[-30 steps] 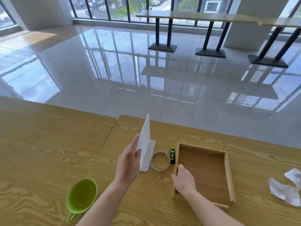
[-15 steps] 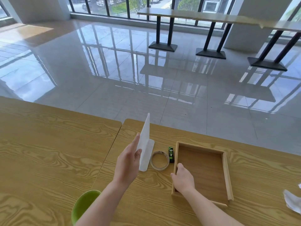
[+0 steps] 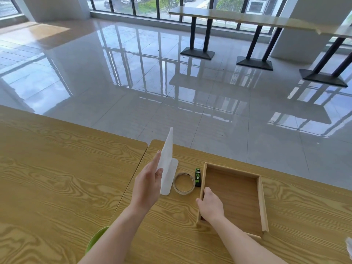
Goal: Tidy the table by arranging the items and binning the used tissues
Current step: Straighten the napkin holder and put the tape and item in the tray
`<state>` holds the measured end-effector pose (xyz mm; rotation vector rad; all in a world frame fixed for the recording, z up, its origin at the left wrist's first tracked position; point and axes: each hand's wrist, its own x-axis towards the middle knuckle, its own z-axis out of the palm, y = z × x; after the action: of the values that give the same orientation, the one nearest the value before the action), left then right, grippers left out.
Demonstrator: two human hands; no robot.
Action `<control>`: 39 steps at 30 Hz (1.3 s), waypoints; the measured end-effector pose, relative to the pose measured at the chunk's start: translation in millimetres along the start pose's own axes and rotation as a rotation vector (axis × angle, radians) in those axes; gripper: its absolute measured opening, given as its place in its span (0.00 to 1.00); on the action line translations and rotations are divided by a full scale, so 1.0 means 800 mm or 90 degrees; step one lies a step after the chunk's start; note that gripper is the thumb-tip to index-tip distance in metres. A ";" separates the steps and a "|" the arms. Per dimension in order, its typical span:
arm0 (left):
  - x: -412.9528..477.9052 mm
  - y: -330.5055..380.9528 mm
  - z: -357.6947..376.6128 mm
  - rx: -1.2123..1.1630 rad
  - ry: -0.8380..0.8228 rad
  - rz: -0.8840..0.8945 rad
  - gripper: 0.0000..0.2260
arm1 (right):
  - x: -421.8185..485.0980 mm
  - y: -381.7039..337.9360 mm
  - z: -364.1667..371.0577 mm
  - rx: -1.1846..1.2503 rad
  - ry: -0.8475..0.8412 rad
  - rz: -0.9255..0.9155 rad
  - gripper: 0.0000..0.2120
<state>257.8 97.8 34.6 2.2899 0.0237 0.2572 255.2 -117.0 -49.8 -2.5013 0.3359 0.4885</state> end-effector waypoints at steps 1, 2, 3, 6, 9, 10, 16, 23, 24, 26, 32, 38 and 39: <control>0.002 -0.001 0.000 0.000 0.002 0.000 0.26 | 0.002 -0.002 0.000 -0.002 -0.002 -0.002 0.07; 0.004 -0.003 0.000 0.002 0.005 0.000 0.26 | 0.005 -0.004 0.001 -0.005 -0.004 -0.004 0.07; 0.006 -0.004 0.000 0.004 0.008 0.000 0.26 | 0.007 -0.006 0.001 -0.007 -0.004 -0.006 0.07; 0.010 -0.008 -0.002 0.006 0.011 -0.005 0.27 | 0.013 -0.010 0.002 -0.004 0.002 -0.010 0.07; 0.012 -0.009 -0.004 -0.003 0.008 -0.009 0.26 | 0.017 -0.011 0.001 0.000 0.000 -0.015 0.08; 0.012 -0.008 -0.005 -0.003 0.007 -0.005 0.26 | 0.018 -0.010 0.000 0.003 -0.007 -0.014 0.08; 0.006 -0.002 -0.009 -0.139 0.012 -0.055 0.23 | 0.018 -0.023 -0.033 0.027 0.057 -0.045 0.20; 0.002 0.005 -0.005 -0.269 0.096 -0.099 0.14 | 0.043 -0.188 -0.108 0.230 0.101 -0.229 0.28; 0.001 0.006 -0.005 -0.281 0.106 -0.103 0.14 | 0.050 -0.213 -0.116 0.244 0.084 -0.238 0.31; 0.000 0.009 -0.004 -0.293 0.116 -0.110 0.14 | 0.063 -0.250 -0.124 0.230 0.017 -0.227 0.35; 0.002 0.009 -0.003 -0.274 0.130 -0.100 0.14 | 0.084 -0.277 -0.106 0.183 -0.051 -0.201 0.25; 0.013 0.001 0.000 -0.307 0.185 -0.125 0.14 | 0.093 -0.294 -0.094 0.234 -0.031 -0.200 0.21; 0.016 -0.001 -0.001 -0.329 0.192 -0.141 0.14 | 0.095 -0.299 -0.092 0.238 -0.032 -0.198 0.21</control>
<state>270.1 99.7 36.7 1.7032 0.3256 0.4353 424.5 24.2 90.9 -2.1220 0.0111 0.3265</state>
